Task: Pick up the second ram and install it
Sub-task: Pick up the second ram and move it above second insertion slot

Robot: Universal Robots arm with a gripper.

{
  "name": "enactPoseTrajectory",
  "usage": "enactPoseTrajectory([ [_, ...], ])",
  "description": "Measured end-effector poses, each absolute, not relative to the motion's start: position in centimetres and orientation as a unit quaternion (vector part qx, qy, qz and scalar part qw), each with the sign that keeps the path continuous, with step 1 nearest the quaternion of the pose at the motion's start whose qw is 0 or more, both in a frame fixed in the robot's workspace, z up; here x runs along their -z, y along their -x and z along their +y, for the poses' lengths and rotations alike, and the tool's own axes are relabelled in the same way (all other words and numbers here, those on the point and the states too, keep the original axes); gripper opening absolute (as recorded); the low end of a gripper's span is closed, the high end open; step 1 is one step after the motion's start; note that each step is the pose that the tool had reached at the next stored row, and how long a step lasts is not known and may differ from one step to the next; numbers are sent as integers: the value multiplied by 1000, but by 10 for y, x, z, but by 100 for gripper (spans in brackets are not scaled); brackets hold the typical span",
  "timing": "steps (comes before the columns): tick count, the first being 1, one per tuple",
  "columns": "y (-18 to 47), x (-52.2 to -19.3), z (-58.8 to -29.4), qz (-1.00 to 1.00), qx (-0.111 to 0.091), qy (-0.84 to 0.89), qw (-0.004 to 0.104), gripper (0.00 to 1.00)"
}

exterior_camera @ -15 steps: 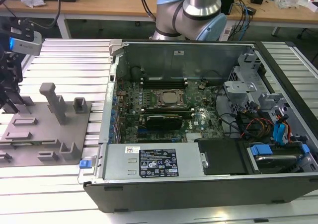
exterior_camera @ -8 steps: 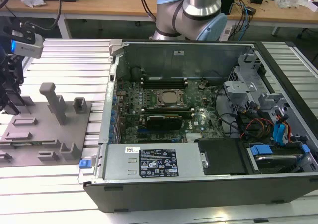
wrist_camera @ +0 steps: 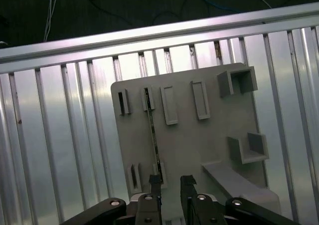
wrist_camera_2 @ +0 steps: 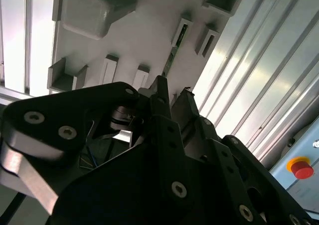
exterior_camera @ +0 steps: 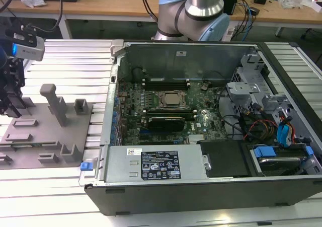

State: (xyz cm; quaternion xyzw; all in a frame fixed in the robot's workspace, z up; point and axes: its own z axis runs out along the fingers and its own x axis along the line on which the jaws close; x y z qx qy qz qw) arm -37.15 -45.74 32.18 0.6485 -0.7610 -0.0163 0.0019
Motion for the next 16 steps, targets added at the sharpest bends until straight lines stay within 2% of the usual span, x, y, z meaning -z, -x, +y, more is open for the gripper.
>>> enactPoseTrajectory([
  [16,372,-305,-468,-759,16,-651,2,30],
])
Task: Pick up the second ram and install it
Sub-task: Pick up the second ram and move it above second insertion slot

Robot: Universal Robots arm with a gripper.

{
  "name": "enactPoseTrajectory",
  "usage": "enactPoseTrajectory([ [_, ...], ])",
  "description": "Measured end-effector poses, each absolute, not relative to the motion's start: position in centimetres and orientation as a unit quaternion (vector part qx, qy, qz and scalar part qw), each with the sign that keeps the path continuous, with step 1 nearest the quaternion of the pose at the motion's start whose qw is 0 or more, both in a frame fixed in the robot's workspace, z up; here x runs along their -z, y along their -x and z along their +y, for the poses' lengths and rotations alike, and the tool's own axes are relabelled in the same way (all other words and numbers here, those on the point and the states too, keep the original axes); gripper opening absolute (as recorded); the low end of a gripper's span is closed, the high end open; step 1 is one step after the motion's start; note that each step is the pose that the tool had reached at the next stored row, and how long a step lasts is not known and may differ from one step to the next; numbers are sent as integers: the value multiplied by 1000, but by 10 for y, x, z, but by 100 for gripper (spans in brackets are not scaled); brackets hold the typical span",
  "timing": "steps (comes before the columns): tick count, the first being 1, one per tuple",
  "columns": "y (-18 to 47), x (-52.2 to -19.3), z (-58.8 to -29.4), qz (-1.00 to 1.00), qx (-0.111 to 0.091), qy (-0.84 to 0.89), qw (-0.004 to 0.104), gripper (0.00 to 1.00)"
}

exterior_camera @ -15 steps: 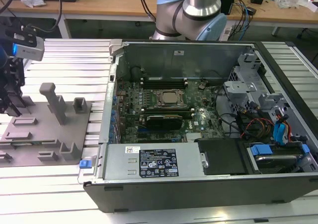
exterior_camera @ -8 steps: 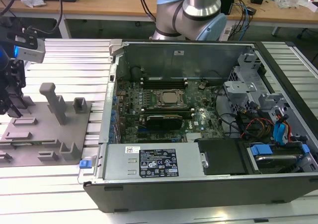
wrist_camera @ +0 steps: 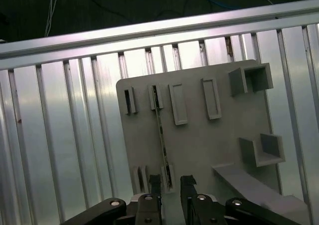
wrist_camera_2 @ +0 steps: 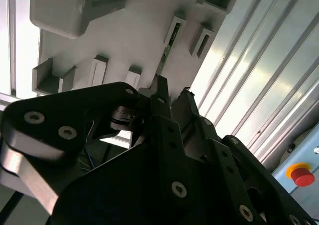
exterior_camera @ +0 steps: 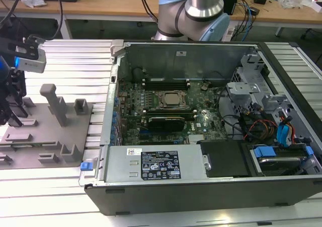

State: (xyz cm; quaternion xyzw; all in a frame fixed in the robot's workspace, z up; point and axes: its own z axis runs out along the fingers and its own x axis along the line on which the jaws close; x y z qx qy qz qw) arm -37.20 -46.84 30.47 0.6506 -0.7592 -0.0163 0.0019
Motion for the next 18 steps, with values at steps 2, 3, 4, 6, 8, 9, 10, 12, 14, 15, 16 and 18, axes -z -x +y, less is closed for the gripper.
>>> enactPoseTrajectory([
  [2,372,-304,-468,-757,16,-654,2,30],
  [3,372,-303,-469,-751,16,-660,2,30],
  [4,372,-302,-468,-739,16,-673,2,30],
  [6,372,-302,-468,-733,16,-680,3,30],
  [8,372,-300,-468,-733,16,-680,2,30],
  [9,372,-299,-468,-733,16,-680,3,30],
  [10,372,-298,-468,-733,16,-680,3,30],
  [12,372,-295,-468,-733,16,-680,3,30],
  [14,372,-294,-468,-733,16,-680,3,30],
  [15,372,-293,-468,-733,16,-680,3,30],
  [16,372,-292,-468,-733,16,-680,3,30],
  [18,372,-289,-468,-733,16,-680,3,30],
])
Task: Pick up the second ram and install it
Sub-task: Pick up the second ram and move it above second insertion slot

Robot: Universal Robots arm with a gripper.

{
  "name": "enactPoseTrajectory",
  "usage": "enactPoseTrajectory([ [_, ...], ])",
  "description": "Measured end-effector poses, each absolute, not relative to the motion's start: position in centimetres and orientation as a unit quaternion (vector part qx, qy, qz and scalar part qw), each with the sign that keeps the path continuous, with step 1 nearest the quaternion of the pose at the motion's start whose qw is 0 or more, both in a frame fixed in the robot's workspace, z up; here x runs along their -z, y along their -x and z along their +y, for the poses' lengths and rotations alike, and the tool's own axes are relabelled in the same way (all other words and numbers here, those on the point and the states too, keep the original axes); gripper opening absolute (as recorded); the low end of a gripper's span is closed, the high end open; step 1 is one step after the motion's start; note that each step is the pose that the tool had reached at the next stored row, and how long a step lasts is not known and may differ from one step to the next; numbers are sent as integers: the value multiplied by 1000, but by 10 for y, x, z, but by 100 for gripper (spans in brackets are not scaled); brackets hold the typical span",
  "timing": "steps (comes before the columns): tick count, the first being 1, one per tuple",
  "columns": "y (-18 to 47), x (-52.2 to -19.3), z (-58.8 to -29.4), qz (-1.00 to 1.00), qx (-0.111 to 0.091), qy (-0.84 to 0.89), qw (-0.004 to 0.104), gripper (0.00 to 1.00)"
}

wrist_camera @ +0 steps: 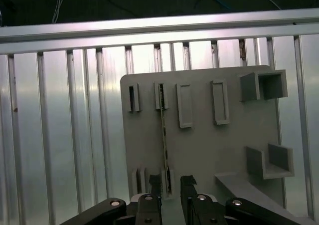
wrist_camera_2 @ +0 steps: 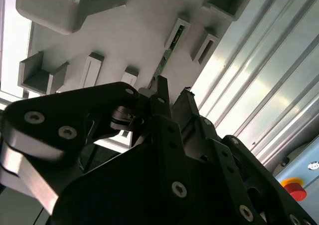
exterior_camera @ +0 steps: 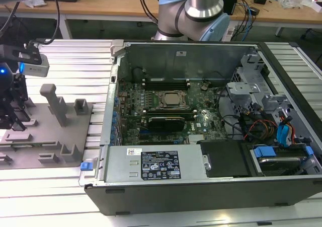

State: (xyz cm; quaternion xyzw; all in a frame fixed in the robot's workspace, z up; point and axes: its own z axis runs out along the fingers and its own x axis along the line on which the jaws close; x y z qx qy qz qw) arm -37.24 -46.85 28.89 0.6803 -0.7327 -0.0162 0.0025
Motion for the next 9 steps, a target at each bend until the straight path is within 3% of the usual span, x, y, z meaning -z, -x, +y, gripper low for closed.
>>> enactPoseTrajectory([
  [9,372,-279,-468,-733,16,-680,3,30],
])
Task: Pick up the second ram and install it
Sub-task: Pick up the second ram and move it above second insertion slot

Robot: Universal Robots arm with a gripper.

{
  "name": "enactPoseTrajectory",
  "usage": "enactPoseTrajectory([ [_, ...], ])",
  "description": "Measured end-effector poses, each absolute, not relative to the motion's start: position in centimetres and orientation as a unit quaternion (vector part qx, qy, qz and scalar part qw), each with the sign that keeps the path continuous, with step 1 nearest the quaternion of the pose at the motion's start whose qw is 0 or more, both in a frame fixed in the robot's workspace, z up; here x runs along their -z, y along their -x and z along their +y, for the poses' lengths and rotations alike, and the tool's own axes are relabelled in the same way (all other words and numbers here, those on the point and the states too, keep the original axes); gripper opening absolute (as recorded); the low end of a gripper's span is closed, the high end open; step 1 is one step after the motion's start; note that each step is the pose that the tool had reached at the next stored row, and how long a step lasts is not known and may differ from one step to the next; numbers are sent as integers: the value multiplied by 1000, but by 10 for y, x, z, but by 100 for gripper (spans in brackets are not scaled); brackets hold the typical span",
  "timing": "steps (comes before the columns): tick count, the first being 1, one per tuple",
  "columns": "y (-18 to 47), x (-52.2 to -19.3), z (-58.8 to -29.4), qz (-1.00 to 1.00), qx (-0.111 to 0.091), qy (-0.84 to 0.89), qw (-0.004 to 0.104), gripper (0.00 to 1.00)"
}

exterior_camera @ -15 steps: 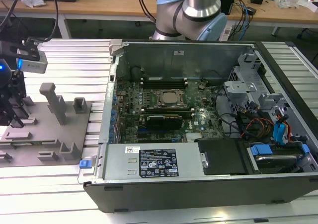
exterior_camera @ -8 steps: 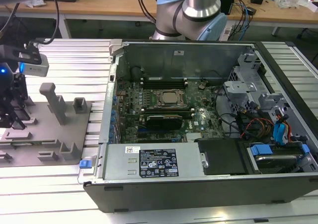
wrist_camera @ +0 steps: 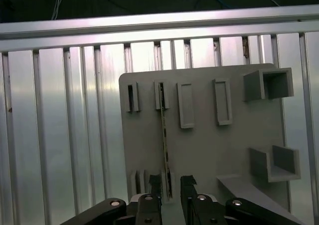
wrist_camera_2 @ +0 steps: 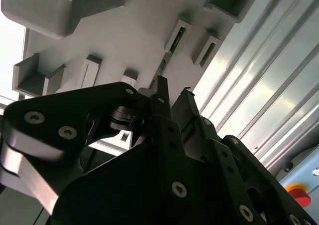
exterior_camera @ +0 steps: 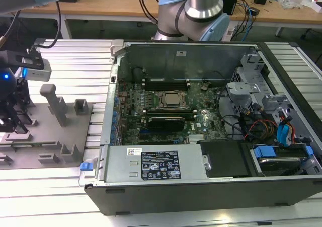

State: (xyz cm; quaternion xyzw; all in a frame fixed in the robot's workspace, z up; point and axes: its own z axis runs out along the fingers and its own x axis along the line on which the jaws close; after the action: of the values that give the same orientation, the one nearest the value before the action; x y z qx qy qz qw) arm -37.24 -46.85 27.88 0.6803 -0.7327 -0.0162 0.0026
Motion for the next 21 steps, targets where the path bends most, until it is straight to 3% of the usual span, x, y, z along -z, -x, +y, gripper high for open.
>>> enactPoseTrajectory([
  [21,372,-252,-468,-733,16,-680,3,30],
])
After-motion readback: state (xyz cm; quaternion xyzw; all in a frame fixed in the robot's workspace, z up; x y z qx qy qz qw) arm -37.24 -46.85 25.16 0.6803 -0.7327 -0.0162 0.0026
